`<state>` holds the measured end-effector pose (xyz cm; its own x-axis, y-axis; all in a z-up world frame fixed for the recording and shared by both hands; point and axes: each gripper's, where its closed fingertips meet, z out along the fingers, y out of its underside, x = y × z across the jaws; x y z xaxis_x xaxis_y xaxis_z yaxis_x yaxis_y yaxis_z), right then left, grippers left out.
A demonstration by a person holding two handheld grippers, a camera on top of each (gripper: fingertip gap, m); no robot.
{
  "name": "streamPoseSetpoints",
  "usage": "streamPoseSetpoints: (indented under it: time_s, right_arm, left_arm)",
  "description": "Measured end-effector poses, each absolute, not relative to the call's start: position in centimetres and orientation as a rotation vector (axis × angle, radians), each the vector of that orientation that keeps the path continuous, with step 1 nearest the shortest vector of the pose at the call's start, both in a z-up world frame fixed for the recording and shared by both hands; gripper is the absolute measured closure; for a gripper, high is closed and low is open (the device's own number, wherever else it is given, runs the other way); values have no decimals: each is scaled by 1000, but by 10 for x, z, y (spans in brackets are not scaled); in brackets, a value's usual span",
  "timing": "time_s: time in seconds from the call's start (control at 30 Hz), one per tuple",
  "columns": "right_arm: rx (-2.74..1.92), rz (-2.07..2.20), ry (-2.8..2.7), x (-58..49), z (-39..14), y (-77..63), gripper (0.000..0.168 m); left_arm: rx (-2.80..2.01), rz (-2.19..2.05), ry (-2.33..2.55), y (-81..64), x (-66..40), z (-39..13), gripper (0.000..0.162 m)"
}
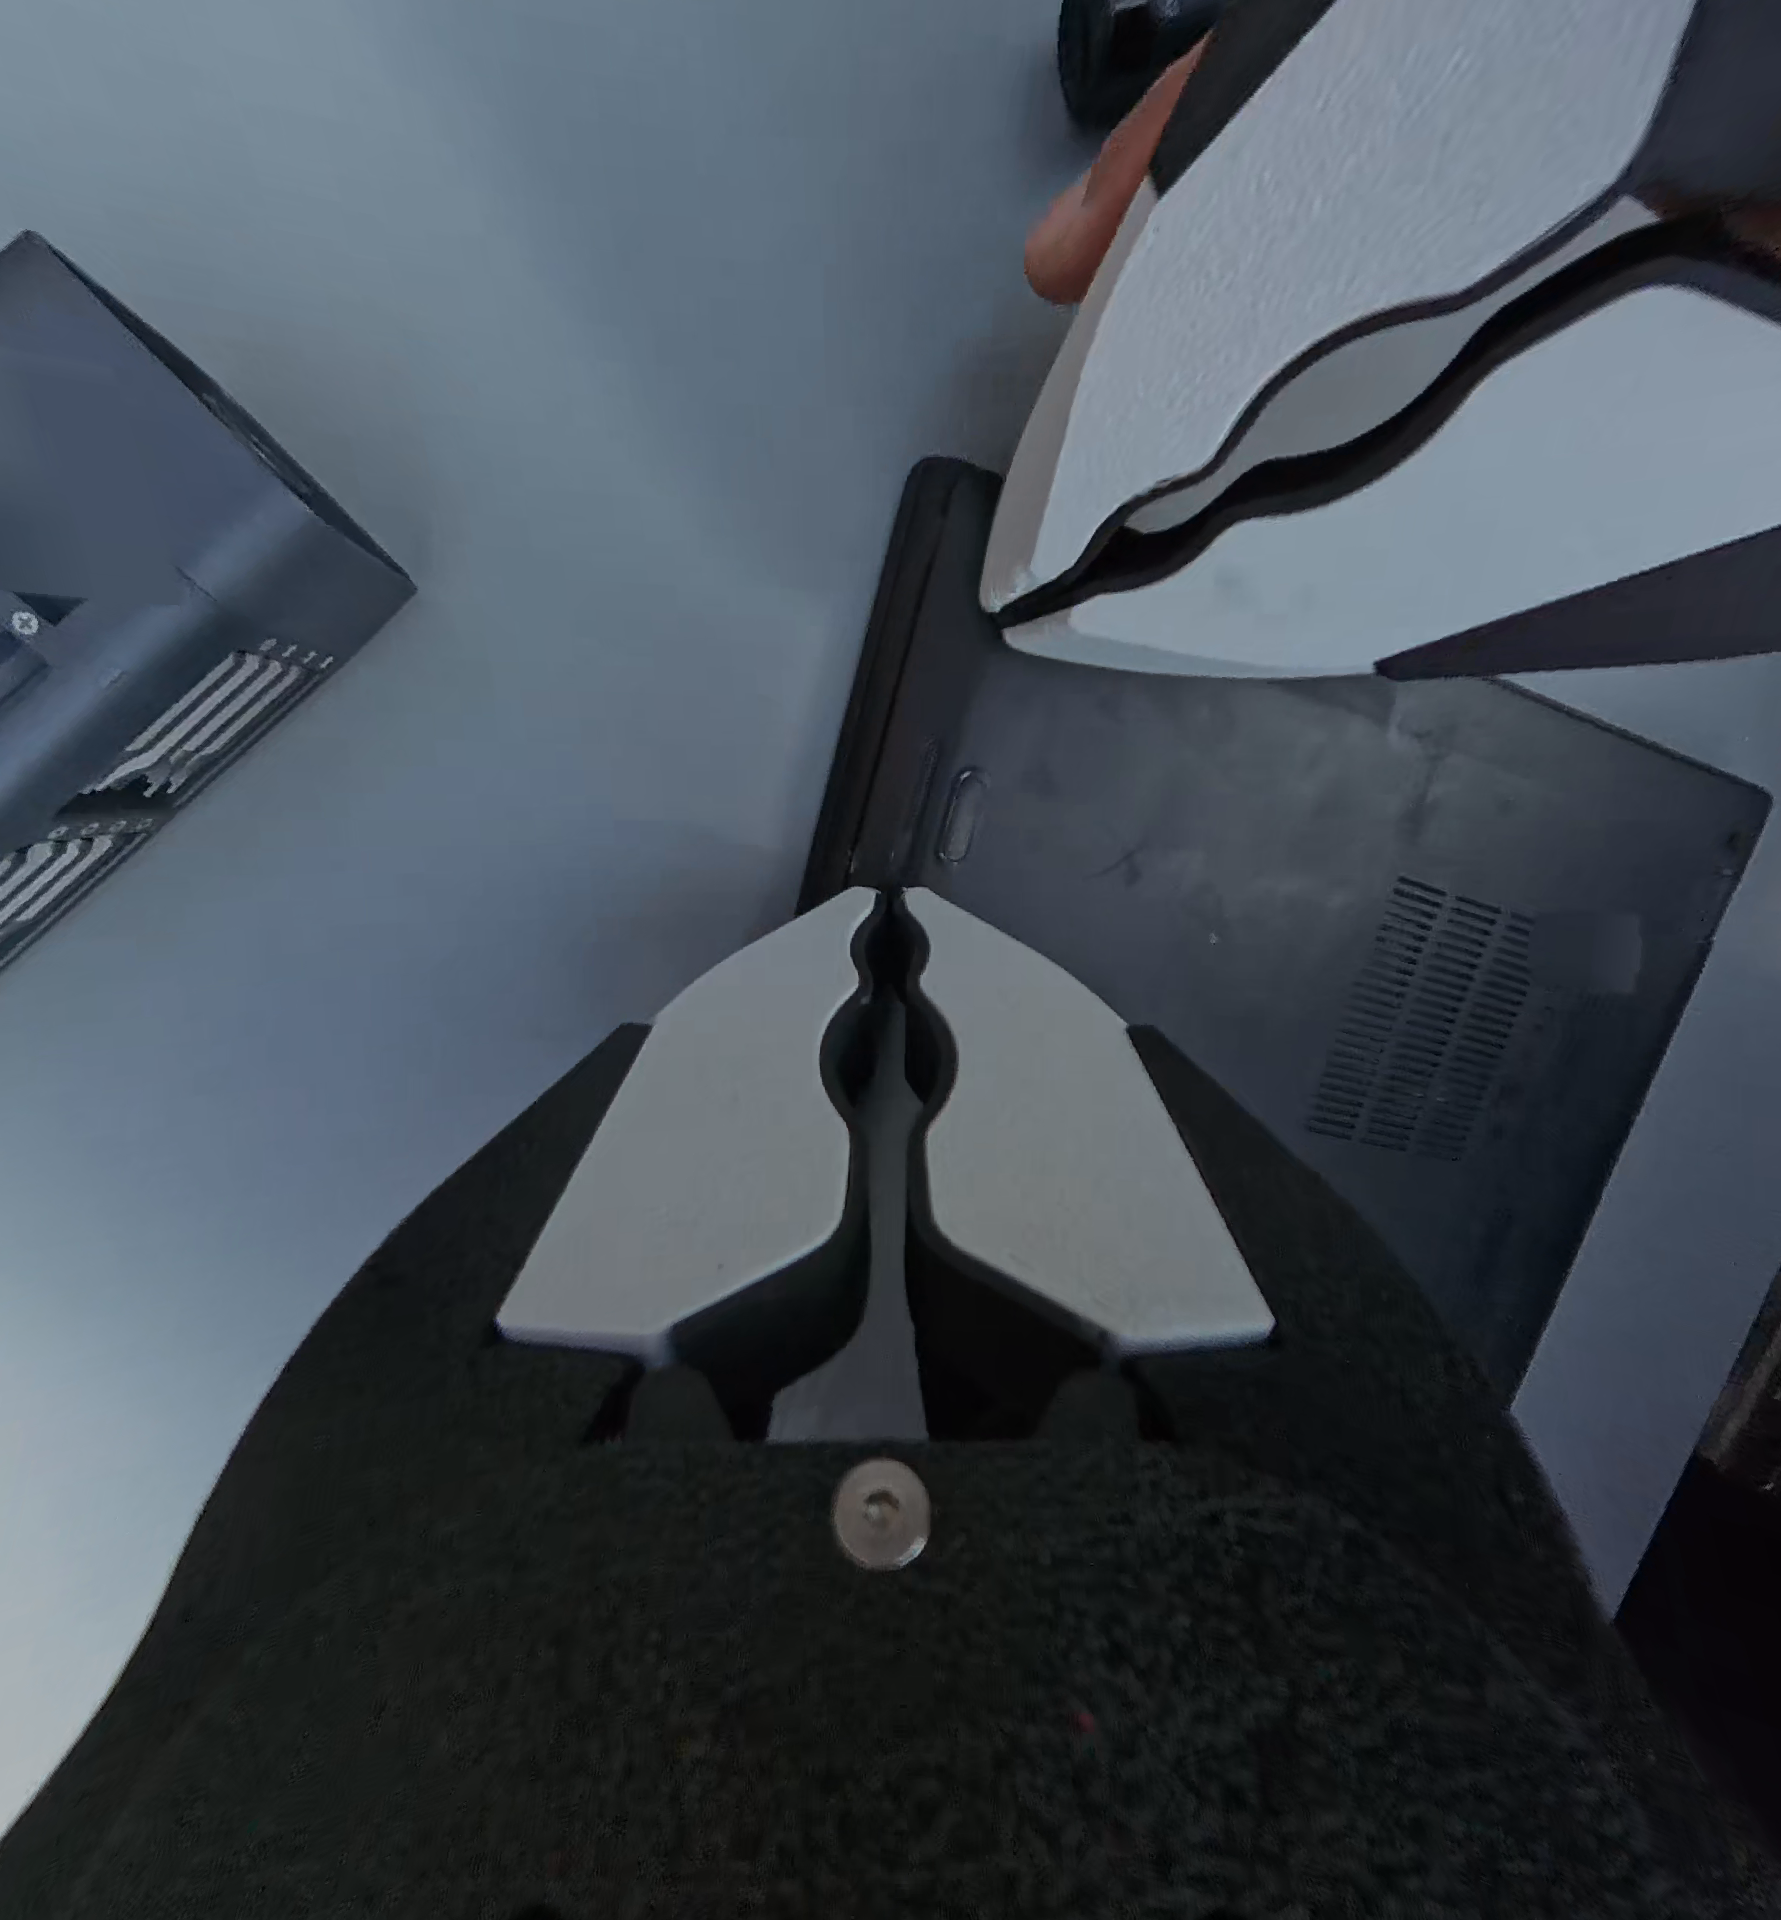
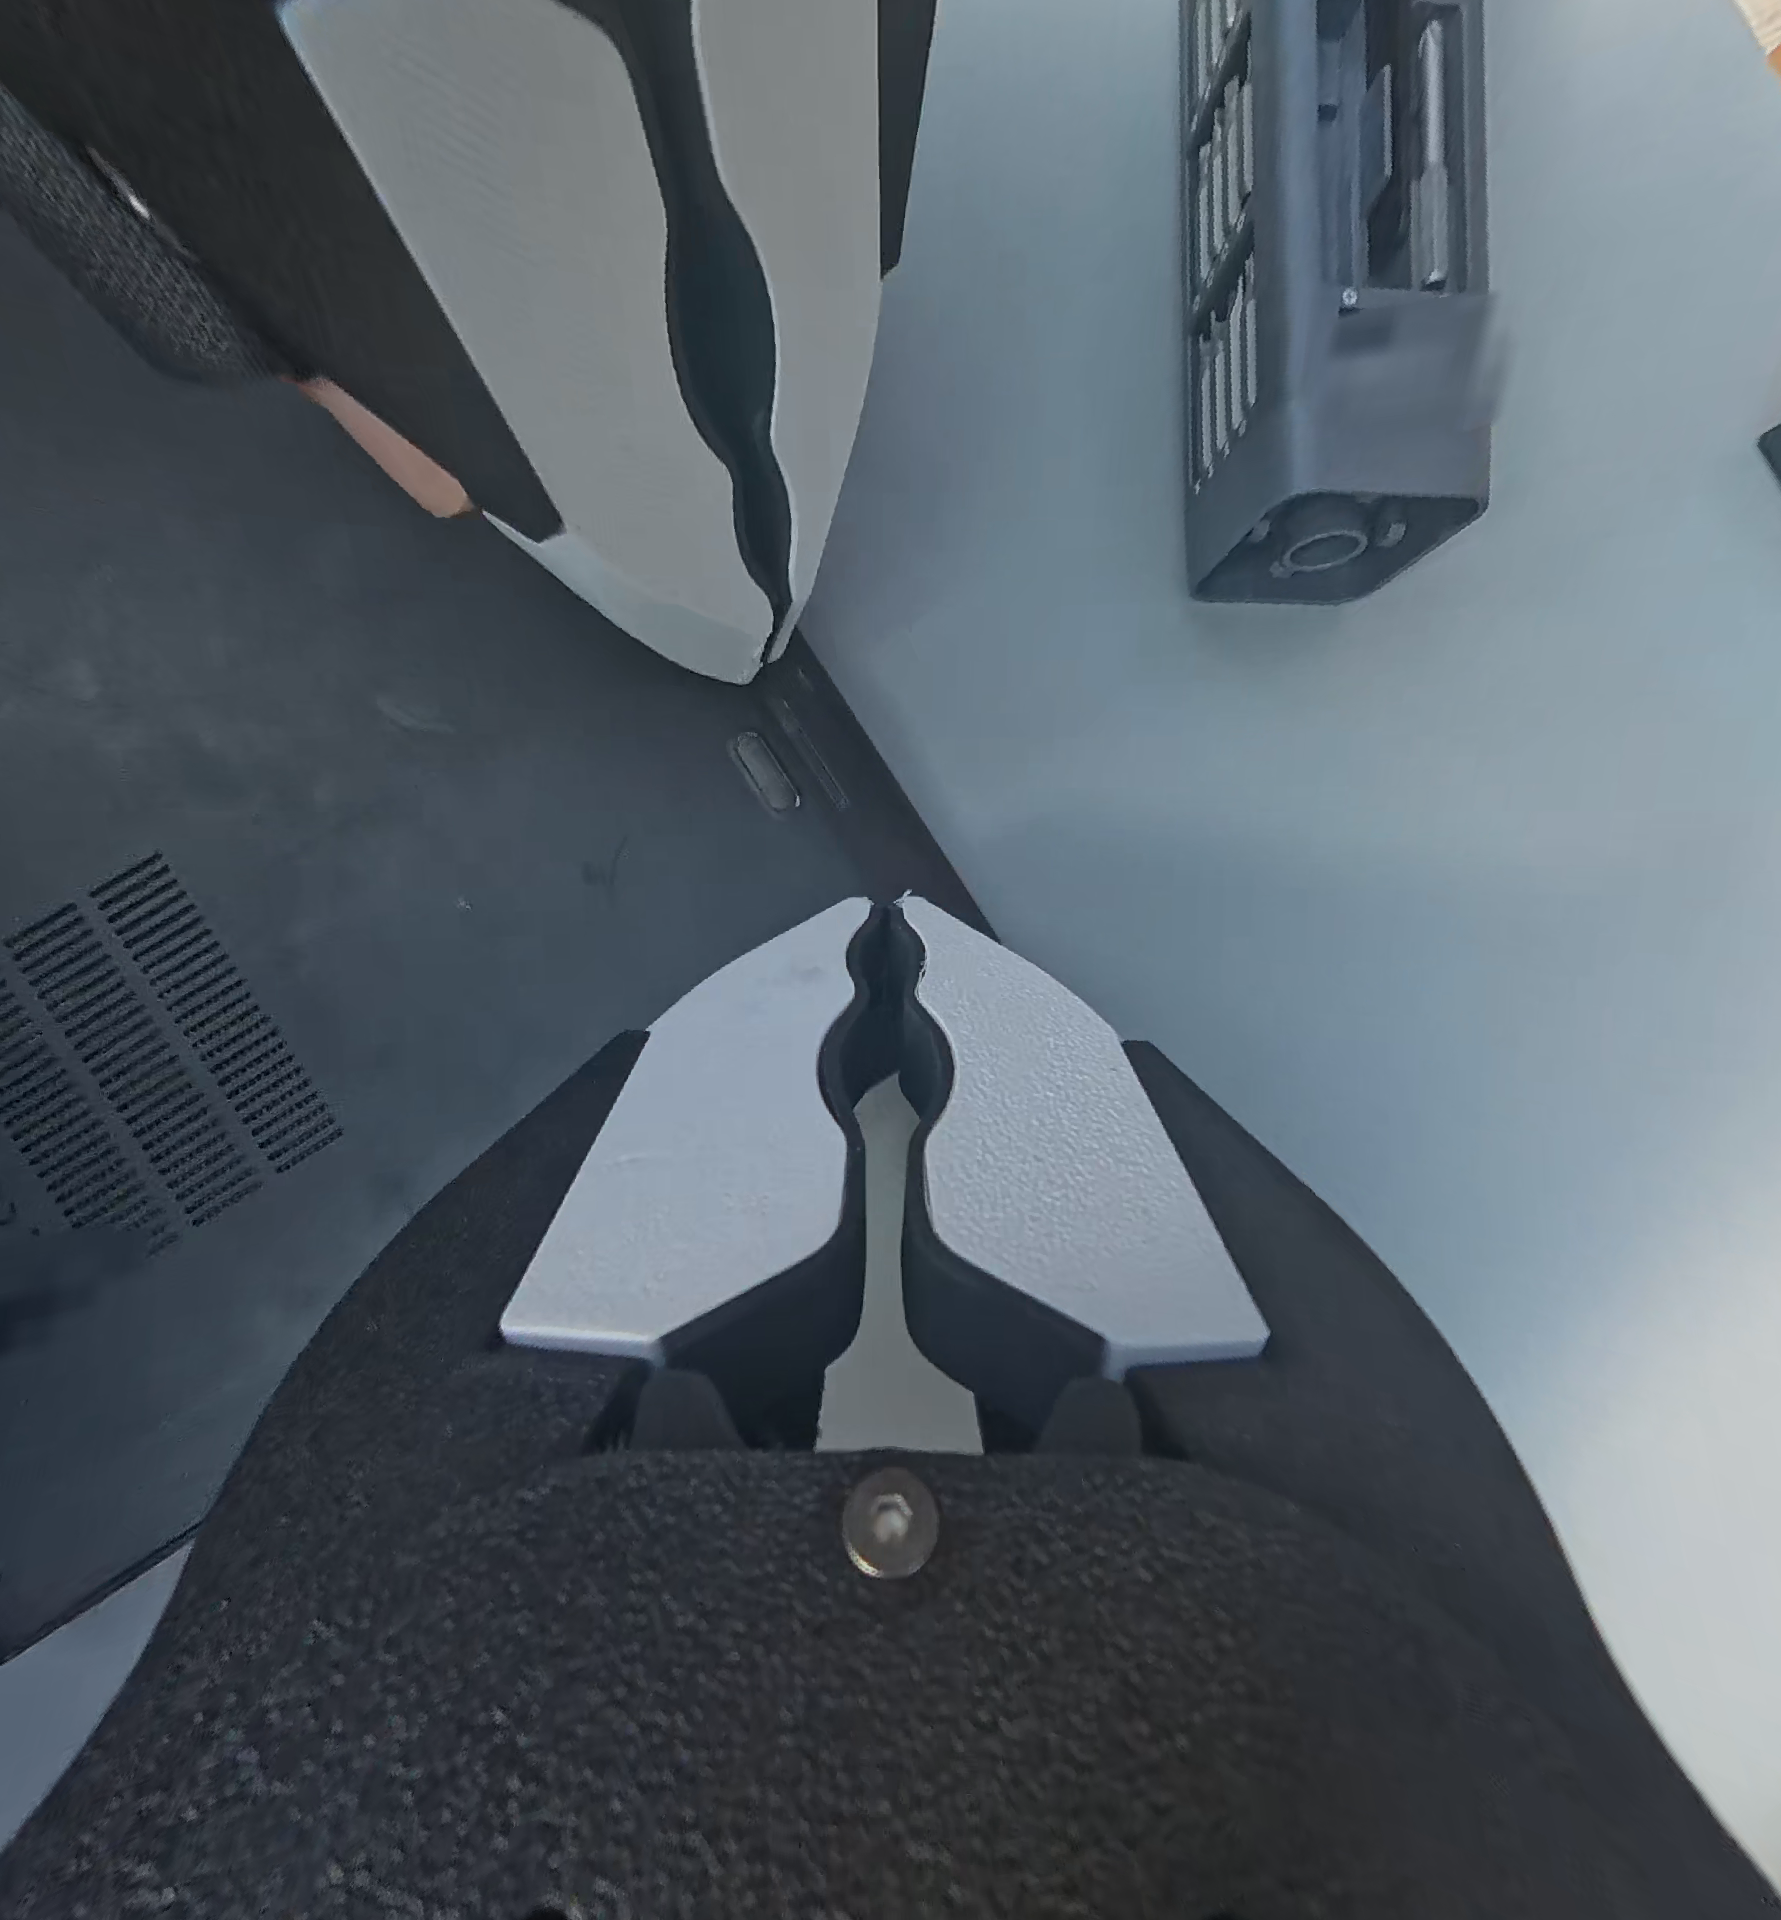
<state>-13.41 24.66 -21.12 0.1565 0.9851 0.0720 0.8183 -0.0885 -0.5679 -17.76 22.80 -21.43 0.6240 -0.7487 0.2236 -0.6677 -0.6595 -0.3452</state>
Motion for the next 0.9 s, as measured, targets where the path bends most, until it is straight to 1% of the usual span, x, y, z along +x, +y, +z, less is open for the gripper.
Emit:
streamPoseSetpoints:
  time_s: [0.2, 0.4, 0.47, 0.57, 0.67, 0.77, 0.8, 0.9]
  right_arm:
    - [-1981, 479, -1734, -139, -213, 244, 168]
    - [-1973, 559, -1749, -142, -212, 244, 168]
    - [-1950, 547, -1744, -145, -209, 245, 168]
    - [-1902, 803, -1672, -165, -190, 233, 168]
    - [-1848, 792, -1779, -176, -191, 225, 168]
    - [-1812, 760, -1880, -189, -195, 215, 168]
    - [-1804, 755, -1906, -193, -196, 214, 163]
    - [-1796, 771, -1960, -202, -198, 211, 158]
  left_arm:
    - [-2607, -533, 1186, 225, -177, -215, 162]
    - [-2590, -655, 1211, 227, -181, -215, 162]
    - [-2555, -627, 1161, 235, -200, -205, 162]
    - [-2486, -734, 992, 231, -239, -182, 162]
    - [-2521, -705, 952, 209, -284, -188, 162]
    - [-2556, -761, 899, 187, -305, -197, 162]
    - [-2565, -756, 885, 184, -310, -200, 162]
    - [-2576, -764, 871, 178, -319, -207, 162]
